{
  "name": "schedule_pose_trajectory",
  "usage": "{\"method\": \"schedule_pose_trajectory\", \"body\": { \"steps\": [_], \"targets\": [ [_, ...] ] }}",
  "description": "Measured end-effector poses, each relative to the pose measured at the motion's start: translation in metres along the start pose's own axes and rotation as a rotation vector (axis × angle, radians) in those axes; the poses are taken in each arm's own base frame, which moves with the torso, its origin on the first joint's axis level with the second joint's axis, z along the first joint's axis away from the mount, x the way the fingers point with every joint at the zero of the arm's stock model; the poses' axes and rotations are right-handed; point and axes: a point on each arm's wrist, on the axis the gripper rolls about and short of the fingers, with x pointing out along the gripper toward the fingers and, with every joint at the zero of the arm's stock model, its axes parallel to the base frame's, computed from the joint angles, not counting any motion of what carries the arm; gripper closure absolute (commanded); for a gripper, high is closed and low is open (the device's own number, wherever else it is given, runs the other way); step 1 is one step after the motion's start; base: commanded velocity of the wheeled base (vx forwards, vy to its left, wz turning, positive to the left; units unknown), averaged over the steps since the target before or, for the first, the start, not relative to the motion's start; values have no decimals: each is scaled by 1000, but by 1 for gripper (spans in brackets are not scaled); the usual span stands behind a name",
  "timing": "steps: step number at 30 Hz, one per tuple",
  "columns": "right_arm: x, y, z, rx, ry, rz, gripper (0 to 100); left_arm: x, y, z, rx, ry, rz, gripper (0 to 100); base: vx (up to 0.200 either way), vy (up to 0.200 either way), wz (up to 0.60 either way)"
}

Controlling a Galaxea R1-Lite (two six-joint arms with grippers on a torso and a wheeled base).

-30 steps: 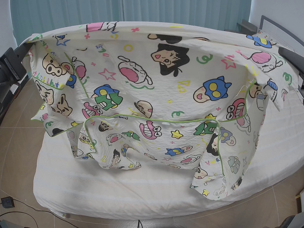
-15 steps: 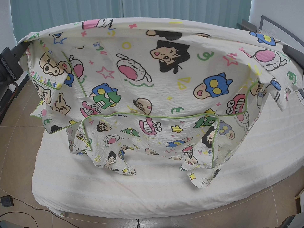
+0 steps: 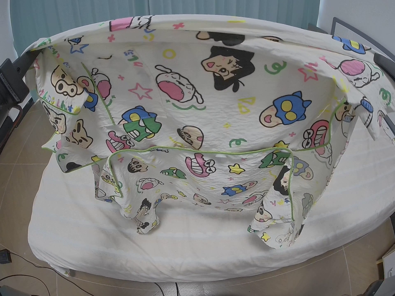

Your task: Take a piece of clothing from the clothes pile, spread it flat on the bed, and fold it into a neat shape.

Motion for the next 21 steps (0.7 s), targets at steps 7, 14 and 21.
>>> {"method": "schedule_pose_trajectory", "body": {
  "steps": [7,14,21],
  "targets": [
    [5,-7,2,-2,1,-28,100,0,0,0,10,1,0,100,0,-200,0],
    [11,-15,2,-1,14,-42,100,1,0,-2,13,10,2,100,0,-200,0],
    [18,-22,4,-1,20,-51,100,2,0,-5,15,21,2,100,0,-200,0]
  ]
}}
